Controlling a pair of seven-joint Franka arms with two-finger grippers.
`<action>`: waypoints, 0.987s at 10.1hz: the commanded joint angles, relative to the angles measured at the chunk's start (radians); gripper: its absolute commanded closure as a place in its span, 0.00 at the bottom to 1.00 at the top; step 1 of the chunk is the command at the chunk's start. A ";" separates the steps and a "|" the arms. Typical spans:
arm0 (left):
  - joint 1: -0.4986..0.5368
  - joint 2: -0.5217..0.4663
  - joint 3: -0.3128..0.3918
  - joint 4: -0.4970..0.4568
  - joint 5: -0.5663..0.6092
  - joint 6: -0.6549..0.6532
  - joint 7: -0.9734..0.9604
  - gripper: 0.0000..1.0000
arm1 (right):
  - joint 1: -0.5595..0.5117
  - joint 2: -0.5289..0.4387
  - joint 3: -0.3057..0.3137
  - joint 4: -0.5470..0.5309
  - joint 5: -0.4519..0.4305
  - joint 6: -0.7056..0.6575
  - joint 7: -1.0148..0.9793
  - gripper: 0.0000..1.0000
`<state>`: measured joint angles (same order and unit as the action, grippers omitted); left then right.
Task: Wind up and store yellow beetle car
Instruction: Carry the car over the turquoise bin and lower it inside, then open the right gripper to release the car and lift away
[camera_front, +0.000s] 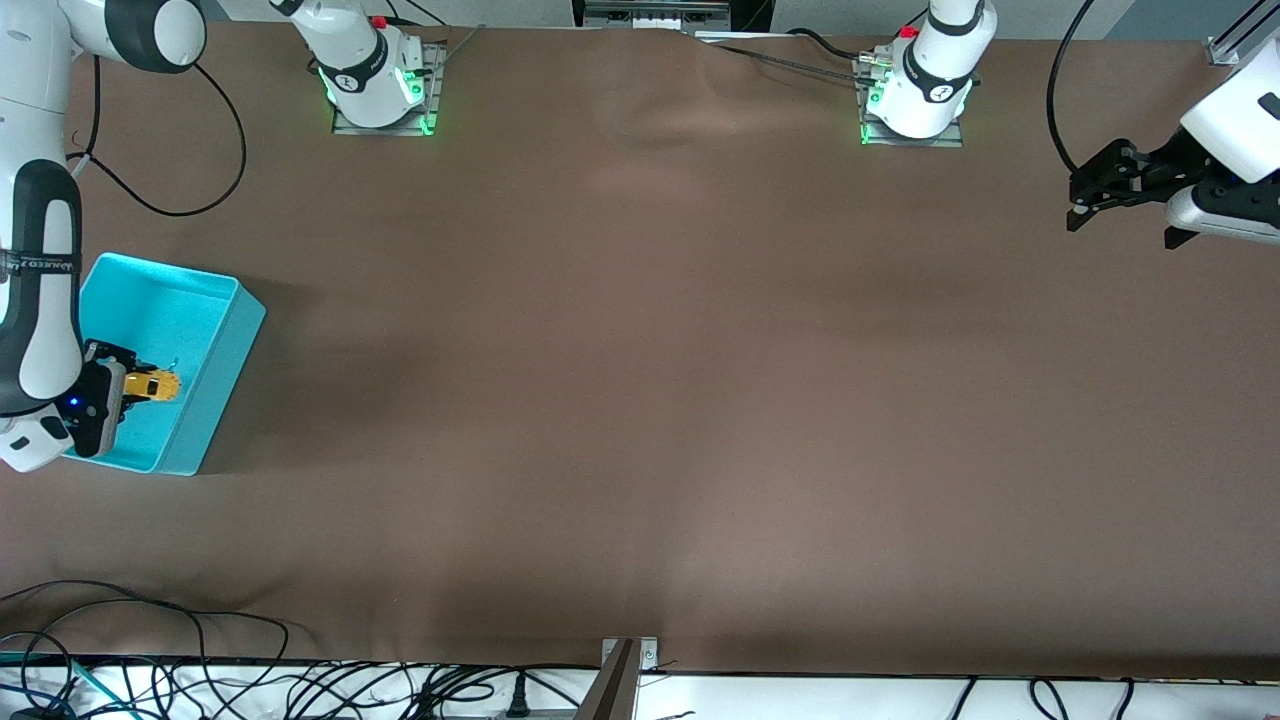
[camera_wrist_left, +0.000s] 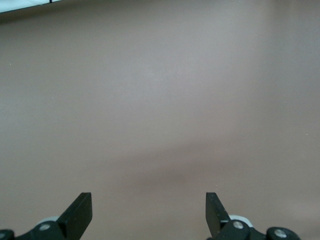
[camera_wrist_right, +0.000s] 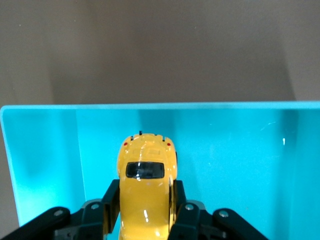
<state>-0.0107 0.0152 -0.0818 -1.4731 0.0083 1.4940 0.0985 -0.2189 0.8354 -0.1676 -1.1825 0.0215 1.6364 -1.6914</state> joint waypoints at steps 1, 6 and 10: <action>-0.005 0.014 -0.001 0.033 0.021 -0.009 -0.013 0.00 | -0.028 -0.016 0.005 -0.038 -0.009 0.025 -0.031 1.00; -0.005 0.014 -0.004 0.033 0.022 -0.009 -0.013 0.00 | -0.065 -0.007 0.010 -0.092 0.000 0.134 -0.074 1.00; -0.005 0.014 0.001 0.033 0.019 -0.009 -0.013 0.00 | -0.073 0.001 0.014 -0.112 0.021 0.174 -0.094 1.00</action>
<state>-0.0106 0.0155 -0.0814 -1.4719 0.0083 1.4940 0.0984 -0.2801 0.8471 -0.1654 -1.2765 0.0256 1.7972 -1.7618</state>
